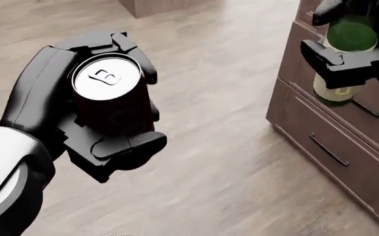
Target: Move the drinks to the dining counter.
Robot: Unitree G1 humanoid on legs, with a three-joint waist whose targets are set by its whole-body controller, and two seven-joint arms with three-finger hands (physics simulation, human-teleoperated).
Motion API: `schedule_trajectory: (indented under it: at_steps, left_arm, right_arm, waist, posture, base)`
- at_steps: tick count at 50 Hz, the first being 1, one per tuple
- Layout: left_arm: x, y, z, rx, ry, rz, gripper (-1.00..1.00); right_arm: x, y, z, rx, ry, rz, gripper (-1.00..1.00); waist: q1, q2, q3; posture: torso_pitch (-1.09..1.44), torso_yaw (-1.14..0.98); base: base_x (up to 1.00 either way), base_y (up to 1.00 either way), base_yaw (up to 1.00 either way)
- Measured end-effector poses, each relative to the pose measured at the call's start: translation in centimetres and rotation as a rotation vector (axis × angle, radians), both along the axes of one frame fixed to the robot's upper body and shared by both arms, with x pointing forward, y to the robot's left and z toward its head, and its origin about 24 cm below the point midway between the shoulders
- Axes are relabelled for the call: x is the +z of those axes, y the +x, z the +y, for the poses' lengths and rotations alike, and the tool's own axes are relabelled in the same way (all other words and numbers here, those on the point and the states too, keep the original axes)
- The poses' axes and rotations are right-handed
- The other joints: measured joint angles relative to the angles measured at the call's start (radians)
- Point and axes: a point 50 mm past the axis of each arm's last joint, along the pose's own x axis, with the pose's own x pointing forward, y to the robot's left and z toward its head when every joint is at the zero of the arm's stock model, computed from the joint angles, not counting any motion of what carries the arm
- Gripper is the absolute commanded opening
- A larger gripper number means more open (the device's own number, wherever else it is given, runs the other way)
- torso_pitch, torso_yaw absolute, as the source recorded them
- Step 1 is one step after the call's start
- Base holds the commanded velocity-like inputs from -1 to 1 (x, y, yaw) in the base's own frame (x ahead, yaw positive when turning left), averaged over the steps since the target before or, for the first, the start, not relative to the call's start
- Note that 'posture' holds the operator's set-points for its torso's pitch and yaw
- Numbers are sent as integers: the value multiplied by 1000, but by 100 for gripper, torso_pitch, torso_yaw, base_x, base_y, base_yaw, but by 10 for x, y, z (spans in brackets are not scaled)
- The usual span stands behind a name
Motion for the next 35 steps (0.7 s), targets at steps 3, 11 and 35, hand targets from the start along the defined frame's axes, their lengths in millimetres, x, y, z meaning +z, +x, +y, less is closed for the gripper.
schedule_trajectory:
  at_steps: [3, 11, 35]
  left_arm:
    - [3, -1, 2, 5, -4, -17, -100]
    - [9, -1, 5, 18, -10, -57, -100]
    - [13, 0, 12, 44, -21, -63, -100]
  right_arm:
    - [-5, 2, -5, -34, 15, 38, -100]
    - [6, -3, 7, 18, -4, -31, -100]
    - [-17, -14, 25, 114, -7, 13, -100]
  waist:
    - [4, 26, -18]
    - [-1, 128, -25]
    - [-23, 37, 4]
  posture:
    - [0, 0]
    - [0, 0]
    - [0, 0]
  base:
    - [0, 0, 100]
    - [0, 0, 100]
    - [18, 27, 67]
